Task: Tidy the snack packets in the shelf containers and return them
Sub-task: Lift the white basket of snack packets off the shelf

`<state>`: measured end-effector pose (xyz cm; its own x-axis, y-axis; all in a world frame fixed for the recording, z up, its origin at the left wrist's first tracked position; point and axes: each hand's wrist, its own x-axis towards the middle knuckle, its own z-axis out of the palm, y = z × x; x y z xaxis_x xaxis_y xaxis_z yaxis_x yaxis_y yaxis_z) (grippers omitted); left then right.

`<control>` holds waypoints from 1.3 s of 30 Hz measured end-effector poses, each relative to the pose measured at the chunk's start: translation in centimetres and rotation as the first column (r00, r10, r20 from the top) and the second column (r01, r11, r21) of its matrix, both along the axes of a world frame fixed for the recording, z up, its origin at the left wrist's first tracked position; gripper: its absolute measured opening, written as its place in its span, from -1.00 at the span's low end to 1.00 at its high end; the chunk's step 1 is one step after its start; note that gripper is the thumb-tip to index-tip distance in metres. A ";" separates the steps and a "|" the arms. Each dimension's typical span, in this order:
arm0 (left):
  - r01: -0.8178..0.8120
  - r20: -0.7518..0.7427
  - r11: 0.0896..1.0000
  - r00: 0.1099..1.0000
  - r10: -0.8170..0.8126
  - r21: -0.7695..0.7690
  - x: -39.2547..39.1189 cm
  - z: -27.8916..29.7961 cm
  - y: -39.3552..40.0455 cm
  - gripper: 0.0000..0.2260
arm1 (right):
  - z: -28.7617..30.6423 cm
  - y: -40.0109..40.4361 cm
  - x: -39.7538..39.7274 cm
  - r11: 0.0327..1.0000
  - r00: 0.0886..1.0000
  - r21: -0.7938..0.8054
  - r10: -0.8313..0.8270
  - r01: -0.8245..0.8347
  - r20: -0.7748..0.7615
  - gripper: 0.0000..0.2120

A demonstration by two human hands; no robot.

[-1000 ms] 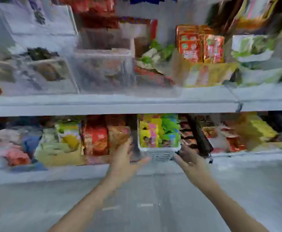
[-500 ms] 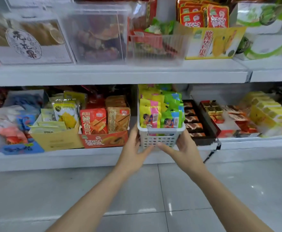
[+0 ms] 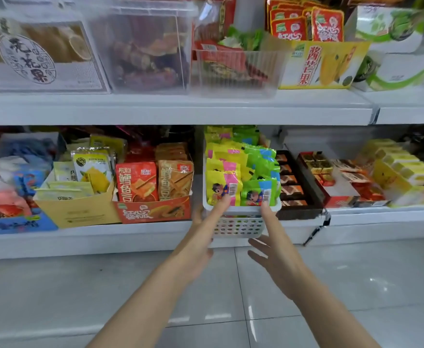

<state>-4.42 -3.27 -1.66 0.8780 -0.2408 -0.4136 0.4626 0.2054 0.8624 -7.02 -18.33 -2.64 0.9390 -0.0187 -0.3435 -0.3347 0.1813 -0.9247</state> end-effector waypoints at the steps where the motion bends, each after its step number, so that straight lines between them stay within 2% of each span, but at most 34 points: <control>1: -0.003 0.001 1.000 1.000 0.003 -0.003 0.2 -0.1 -0.3 0.01 | 0.0 0.1 0.2 1.000 1.000 0.012 0.002 -0.002 0.009 -0.44; 3: -0.039 0.007 0.999 0.999 0.040 -0.037 0.3 -0.2 -0.8 0.02 | -0.2 0.3 0.6 0.999 1.000 0.041 -0.011 0.010 0.015 -0.40; 6: -0.132 0.048 0.987 0.989 0.137 -0.090 0.6 -0.7 -1.4 -0.18 | -0.1 0.5 0.7 0.996 0.998 0.081 -0.052 0.049 0.033 -0.51; 9: -0.204 0.106 0.975 0.971 0.213 -0.088 0.1 -1.1 -1.8 -0.36 | 0.0 0.8 0.4 0.992 0.994 0.085 -0.100 0.096 0.049 -0.53; 12: -0.242 0.167 0.968 0.954 0.251 -0.071 -1.3 -1.0 -2.0 -0.35 | 0.3 1.1 -0.7 0.986 0.988 0.095 -0.143 0.137 0.058 -0.47; 15: -0.226 0.197 0.972 0.952 0.233 -0.062 -3.5 -1.0 -1.7 -0.40 | 0.4 1.3 -2.8 0.977 0.978 0.090 -0.199 0.193 0.064 -0.34; 20: -0.179 0.209 0.983 0.961 0.181 -0.029 -7.7 -0.8 -0.7 -0.42 | 0.4 1.3 -7.3 0.974 0.977 0.120 -0.201 0.191 0.072 -0.53; 26: -0.116 0.209 0.993 0.971 0.112 0.007 -11.1 -0.6 -0.3 -0.41 | 0.5 1.5 -11.4 0.957 0.962 0.121 -0.270 0.265 0.030 -0.40; 31: -0.047 0.107 0.999 0.993 0.044 0.027 -12.7 3.0 0.6 -0.38 | 4.0 2.5 -13.7 0.942 0.950 0.123 -0.308 0.311 -0.044 -0.51; 36: -0.035 0.099 0.999 0.995 0.032 0.023 -13.5 2.7 1.3 -0.50 | 4.3 3.6 -14.7 0.952 0.957 0.094 -0.290 0.290 -0.010 -0.48; 39: -0.017 0.118 1.000 0.993 0.015 0.021 -15.0 1.3 1.9 -0.49 | 3.0 3.8 -16.1 0.958 0.962 0.087 -0.274 0.271 0.014 -0.43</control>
